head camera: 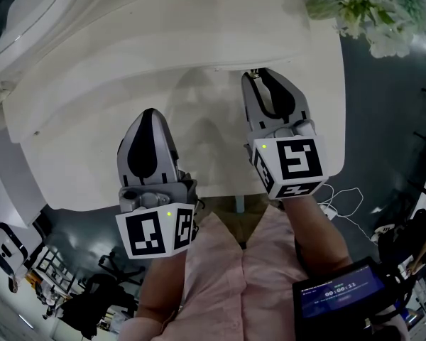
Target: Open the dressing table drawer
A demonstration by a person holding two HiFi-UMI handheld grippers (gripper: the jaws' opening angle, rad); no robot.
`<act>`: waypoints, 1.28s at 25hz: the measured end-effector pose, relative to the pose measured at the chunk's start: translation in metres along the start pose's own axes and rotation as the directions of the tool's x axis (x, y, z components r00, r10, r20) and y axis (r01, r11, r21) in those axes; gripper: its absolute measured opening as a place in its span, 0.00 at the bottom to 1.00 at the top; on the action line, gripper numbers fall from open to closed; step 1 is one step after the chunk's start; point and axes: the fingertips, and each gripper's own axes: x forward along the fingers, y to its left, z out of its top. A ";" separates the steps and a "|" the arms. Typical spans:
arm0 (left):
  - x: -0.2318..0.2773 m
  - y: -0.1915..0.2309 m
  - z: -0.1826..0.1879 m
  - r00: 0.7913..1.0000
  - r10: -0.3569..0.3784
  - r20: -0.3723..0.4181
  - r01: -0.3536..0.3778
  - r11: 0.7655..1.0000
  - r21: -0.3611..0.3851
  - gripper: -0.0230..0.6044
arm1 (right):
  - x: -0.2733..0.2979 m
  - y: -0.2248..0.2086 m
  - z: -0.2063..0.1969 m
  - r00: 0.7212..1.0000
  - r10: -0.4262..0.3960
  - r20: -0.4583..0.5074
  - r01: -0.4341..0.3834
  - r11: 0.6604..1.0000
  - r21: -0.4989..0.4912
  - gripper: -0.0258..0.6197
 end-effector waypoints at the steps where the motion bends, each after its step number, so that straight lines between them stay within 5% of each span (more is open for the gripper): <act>1: 0.000 0.000 0.000 1.000 0.000 0.000 0.000 1.000 0.001 0.07 | 0.000 0.000 0.000 1.000 -0.001 0.000 0.001 1.000 0.000 0.21; 32: -0.004 -0.012 -0.006 1.000 -0.018 0.002 0.018 1.000 0.012 0.07 | -0.012 -0.009 -0.016 1.000 -0.017 0.001 0.016 1.000 0.022 0.21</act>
